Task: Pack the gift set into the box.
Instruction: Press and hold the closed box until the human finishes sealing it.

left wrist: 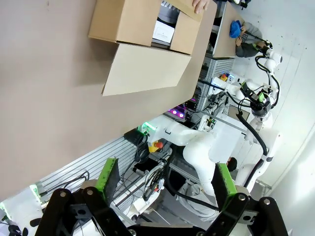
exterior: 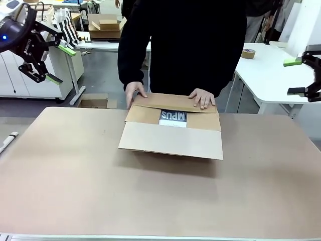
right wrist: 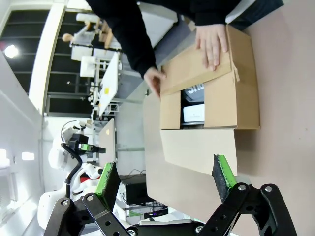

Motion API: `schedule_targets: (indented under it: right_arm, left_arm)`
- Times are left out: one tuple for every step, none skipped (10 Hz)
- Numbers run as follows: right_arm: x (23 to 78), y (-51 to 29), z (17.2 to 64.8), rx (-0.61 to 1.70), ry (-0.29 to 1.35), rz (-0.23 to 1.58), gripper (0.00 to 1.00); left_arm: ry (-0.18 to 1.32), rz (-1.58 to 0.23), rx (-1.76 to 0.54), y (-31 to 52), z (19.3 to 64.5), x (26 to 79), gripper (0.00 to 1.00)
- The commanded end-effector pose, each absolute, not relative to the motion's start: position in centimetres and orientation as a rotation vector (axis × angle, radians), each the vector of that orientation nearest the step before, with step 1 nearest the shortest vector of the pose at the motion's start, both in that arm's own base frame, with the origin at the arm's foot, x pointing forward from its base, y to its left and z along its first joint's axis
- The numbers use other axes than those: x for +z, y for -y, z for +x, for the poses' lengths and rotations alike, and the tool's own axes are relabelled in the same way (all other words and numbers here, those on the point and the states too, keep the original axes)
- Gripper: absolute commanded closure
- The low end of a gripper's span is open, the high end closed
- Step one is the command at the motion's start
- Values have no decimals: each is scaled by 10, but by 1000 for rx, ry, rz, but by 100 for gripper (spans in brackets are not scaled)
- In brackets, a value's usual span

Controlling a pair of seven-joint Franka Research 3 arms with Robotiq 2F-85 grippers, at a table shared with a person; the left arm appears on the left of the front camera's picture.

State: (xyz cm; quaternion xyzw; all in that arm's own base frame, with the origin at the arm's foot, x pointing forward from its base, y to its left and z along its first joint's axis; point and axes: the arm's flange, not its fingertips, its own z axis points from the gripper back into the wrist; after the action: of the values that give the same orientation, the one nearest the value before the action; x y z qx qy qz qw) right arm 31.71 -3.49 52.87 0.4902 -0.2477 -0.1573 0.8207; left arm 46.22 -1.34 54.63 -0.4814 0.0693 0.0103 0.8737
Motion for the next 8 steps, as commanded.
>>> schedule_targets:
  right_arm:
    - [531, 32, 320, -330, 545, 1061, 0]
    - [531, 32, 320, -330, 545, 1061, 0]
    - [531, 32, 320, -330, 545, 1061, 0]
    - [531, 32, 320, -330, 545, 1061, 0]
    - [531, 32, 320, -330, 545, 1061, 0]
    - [531, 32, 320, -330, 545, 1061, 0]
    - [531, 32, 320, -330, 545, 1061, 0]
    - [531, 32, 320, -330, 545, 1061, 0]
  left_arm:
    - [-137, -988, 23, 13, 459, 545, 0]
    - [-137, -988, 23, 13, 459, 545, 0]
    - [-137, -988, 23, 13, 459, 545, 0]
    - [-137, -988, 23, 13, 459, 545, 0]
    - [-137, -988, 23, 13, 459, 545, 0]
    - [-137, -988, 23, 13, 459, 545, 0]
    - [-137, -988, 23, 13, 459, 545, 0]
    - [-137, -988, 23, 13, 459, 545, 0]
